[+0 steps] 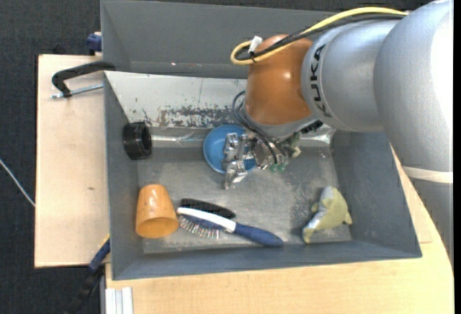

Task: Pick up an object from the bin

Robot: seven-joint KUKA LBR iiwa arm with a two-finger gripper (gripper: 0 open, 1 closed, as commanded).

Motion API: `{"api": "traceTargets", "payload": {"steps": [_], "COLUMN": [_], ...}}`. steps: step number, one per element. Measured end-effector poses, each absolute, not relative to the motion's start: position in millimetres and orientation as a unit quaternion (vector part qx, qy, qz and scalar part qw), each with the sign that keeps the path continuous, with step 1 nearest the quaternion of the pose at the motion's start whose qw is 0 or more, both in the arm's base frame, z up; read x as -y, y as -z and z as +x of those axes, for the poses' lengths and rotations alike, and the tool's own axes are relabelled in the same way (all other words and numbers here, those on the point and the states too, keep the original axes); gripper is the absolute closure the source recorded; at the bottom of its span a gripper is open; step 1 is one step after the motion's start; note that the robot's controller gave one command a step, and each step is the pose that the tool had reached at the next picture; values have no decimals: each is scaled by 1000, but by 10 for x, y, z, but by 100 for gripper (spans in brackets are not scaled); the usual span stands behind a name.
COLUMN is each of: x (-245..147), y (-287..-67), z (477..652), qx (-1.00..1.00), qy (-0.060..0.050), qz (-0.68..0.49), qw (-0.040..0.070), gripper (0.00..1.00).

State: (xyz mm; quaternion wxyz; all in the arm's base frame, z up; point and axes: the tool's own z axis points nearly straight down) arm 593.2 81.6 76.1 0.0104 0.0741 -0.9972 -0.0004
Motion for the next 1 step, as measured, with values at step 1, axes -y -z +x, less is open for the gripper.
{"api": "traceTargets", "payload": {"steps": [1], "x": [-823], "y": [-833], "z": [5914], "qx": [997], "qy": [1], "qz": [75], "qw": [6], "gripper": [100]}}
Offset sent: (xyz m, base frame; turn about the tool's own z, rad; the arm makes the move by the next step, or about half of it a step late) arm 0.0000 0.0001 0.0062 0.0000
